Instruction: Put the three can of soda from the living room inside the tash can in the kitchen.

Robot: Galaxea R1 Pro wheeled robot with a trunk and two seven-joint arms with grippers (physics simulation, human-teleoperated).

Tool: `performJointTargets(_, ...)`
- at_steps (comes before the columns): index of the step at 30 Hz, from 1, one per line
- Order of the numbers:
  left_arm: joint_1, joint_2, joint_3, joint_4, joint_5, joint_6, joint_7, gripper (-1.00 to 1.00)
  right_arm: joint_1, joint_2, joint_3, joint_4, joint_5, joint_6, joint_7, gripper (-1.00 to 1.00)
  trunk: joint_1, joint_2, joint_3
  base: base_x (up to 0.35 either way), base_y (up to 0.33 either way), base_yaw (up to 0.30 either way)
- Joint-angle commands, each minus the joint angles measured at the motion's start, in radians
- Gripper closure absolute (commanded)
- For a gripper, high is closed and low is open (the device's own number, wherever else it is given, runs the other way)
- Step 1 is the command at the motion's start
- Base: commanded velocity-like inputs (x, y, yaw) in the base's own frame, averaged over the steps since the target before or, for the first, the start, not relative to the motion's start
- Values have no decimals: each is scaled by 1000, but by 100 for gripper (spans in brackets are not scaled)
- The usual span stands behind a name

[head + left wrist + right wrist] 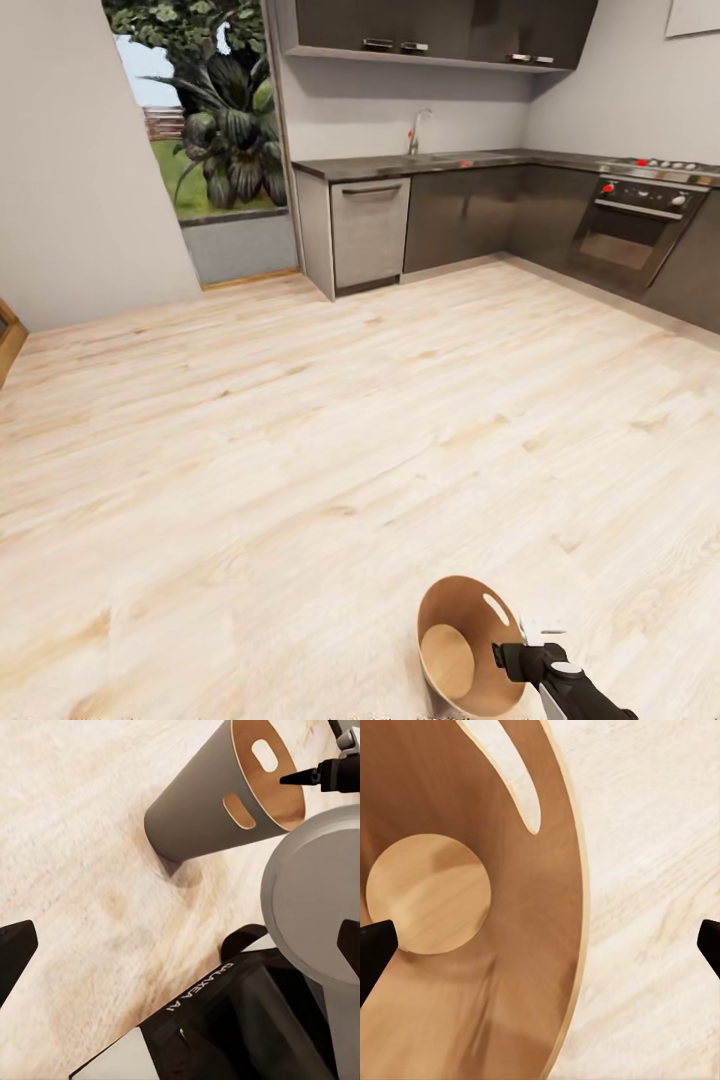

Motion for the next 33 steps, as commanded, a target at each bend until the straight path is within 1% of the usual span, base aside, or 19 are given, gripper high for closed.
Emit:
performJointTargets(1, 0, 0, 0, 0, 0, 0, 0, -100, 0, -1, 0, 0, 0, 0, 0, -100, 0, 0, -2, 0, 0, 0)
performJointTargets(33, 0, 0, 0, 0, 0, 0, 0, -100, 0, -1, 0, 0, 0, 0, 0, -100, 0, 0, -52, 0, 0, 0)
